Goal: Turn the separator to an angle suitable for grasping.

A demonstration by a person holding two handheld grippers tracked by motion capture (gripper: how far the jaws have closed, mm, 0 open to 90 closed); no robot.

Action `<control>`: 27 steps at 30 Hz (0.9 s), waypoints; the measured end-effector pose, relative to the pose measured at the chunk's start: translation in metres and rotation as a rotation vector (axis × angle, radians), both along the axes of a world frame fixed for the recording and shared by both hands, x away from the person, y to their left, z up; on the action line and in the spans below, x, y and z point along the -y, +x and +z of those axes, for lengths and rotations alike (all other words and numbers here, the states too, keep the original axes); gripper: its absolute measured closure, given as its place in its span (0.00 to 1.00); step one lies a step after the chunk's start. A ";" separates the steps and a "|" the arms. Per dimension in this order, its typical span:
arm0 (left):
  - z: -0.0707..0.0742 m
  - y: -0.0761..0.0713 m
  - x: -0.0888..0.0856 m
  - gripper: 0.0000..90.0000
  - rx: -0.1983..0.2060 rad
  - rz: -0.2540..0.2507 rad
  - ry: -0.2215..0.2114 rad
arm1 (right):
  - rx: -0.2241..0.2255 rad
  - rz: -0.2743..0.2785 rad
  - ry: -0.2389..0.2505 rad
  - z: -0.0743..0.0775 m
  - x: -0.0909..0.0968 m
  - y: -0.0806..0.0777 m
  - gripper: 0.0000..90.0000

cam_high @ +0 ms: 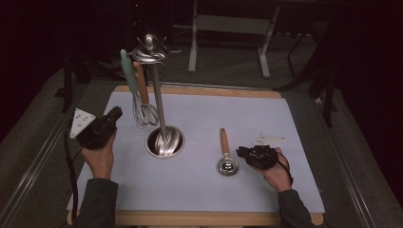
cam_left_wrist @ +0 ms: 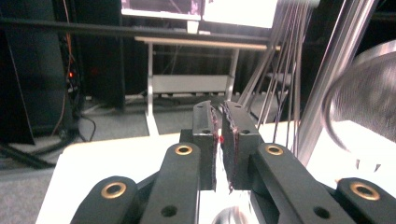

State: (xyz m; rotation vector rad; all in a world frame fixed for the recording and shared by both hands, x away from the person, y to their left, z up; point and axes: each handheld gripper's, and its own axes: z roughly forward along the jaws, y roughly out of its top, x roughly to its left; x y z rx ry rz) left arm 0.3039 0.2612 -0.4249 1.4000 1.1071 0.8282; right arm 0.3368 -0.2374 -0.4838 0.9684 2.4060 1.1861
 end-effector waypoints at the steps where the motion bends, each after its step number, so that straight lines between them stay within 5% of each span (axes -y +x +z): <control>1: -0.004 0.000 0.000 0.94 -0.009 -0.002 0.004 | -0.002 0.000 -0.002 0.000 0.000 0.000 0.87; 8: -0.025 0.002 0.003 0.93 -0.068 -0.011 0.043 | -0.004 -0.003 -0.002 0.000 0.000 0.000 0.87; 21: -0.077 -0.009 0.002 0.91 -0.186 -0.011 0.030 | -0.008 -0.004 -0.007 -0.003 -0.001 0.001 0.87; 27: -0.100 -0.014 0.005 0.90 -0.261 -0.028 0.069 | -0.014 -0.002 -0.015 -0.005 -0.002 0.002 0.87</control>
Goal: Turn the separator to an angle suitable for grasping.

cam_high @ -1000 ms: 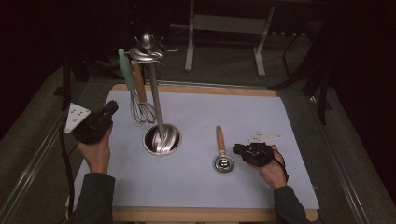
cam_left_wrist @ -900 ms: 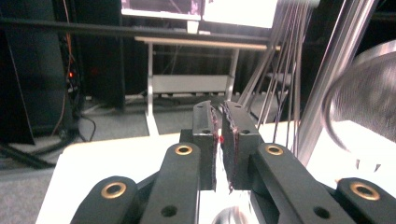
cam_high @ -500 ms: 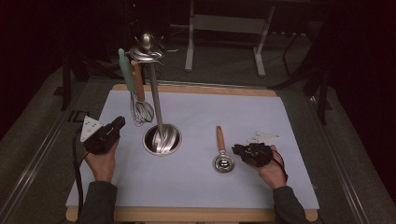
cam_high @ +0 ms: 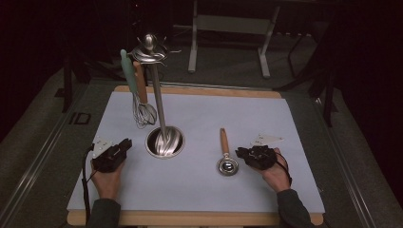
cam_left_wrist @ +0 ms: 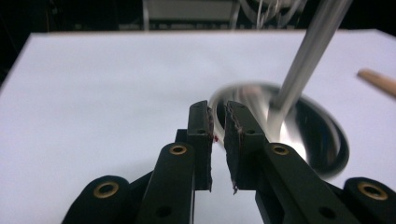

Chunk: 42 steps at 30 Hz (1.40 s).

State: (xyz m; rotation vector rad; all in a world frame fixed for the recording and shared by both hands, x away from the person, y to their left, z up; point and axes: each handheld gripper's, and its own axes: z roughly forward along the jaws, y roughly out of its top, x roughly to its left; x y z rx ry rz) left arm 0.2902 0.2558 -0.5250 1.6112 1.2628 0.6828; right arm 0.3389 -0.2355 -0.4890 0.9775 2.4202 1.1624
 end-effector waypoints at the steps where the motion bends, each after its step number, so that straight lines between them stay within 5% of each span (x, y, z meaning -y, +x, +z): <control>1: -0.003 -0.001 0.000 0.90 -0.008 -0.003 0.003 | 0.000 0.000 -0.001 0.000 0.000 0.000 0.87; 18: -0.013 -0.007 0.006 0.85 -0.045 -0.047 0.030 | -0.005 -0.014 -0.067 -0.006 -0.009 0.009 0.87; 42: -0.014 -0.008 0.009 0.83 -0.037 -0.059 0.051 | -0.101 -0.076 -0.196 -0.023 -0.034 0.062 1.00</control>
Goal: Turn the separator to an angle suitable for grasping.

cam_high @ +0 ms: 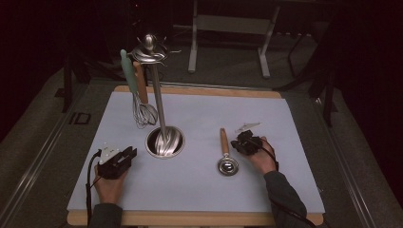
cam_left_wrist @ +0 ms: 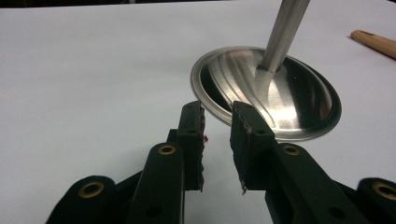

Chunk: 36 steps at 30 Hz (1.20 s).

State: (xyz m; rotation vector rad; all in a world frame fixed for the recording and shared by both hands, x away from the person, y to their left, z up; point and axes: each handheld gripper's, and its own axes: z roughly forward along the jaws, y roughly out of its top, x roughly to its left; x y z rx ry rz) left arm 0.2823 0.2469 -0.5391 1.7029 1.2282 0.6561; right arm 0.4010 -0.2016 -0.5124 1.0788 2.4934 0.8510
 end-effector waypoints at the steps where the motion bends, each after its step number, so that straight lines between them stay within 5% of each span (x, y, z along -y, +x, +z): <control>1: 0.000 0.000 0.000 0.83 0.000 0.000 0.000 | 0.000 0.000 0.000 0.000 0.000 0.000 1.00; 9: 0.000 0.000 0.000 0.82 -0.001 -0.002 0.002 | -0.026 -0.007 -0.013 -0.002 -0.020 0.015 1.00; 20: 0.000 0.000 0.000 0.82 0.000 -0.004 0.006 | -0.042 0.075 -0.034 -0.002 -0.047 0.010 0.98; 22: 0.000 0.000 0.001 0.82 0.000 -0.002 0.006 | -0.039 0.097 -0.023 0.004 -0.052 0.005 0.88; 31: 0.000 0.000 0.001 0.82 0.001 -0.001 0.009 | -0.085 0.137 0.054 0.012 -0.053 -0.005 0.74; 36: 0.000 0.000 0.001 0.81 0.001 -0.002 0.009 | -0.114 0.142 0.009 0.004 -0.060 -0.009 0.73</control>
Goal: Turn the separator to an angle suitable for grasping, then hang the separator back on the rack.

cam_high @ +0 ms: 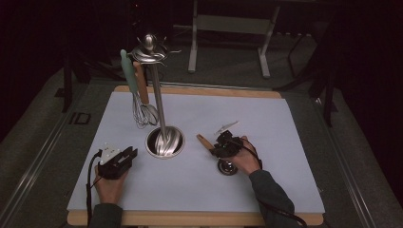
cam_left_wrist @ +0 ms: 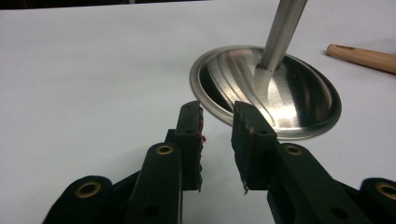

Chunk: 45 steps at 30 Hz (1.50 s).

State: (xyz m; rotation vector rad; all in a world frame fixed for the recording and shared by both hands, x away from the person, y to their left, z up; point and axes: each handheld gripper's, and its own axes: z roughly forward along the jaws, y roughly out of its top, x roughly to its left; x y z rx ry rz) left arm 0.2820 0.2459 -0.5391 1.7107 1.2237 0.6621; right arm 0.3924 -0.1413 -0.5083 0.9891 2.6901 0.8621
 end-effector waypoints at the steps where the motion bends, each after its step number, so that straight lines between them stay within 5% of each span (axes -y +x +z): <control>1: 0.000 0.000 0.000 0.81 0.000 0.000 0.000 | -0.010 -0.005 -0.001 -0.002 0.000 0.000 0.73; 9: 0.000 0.000 0.000 0.81 0.000 0.000 -0.001 | -0.041 -0.029 -0.022 -0.003 0.007 -0.001 0.75; 19: 0.000 0.001 0.001 0.81 -0.008 0.002 0.006 | -0.041 -0.111 -0.035 -0.001 0.044 0.003 0.75; 27: 0.000 0.001 0.001 0.81 -0.006 0.001 0.006 | -0.069 -0.091 -0.057 0.001 0.049 0.002 0.75; 30: 0.000 0.001 0.000 0.81 -0.008 0.001 0.005 | -0.122 -0.085 -0.037 0.004 0.052 0.005 0.75; 45: 0.000 0.001 0.001 0.81 -0.006 0.002 0.008 | -0.195 -0.085 -0.003 0.009 0.059 0.007 0.78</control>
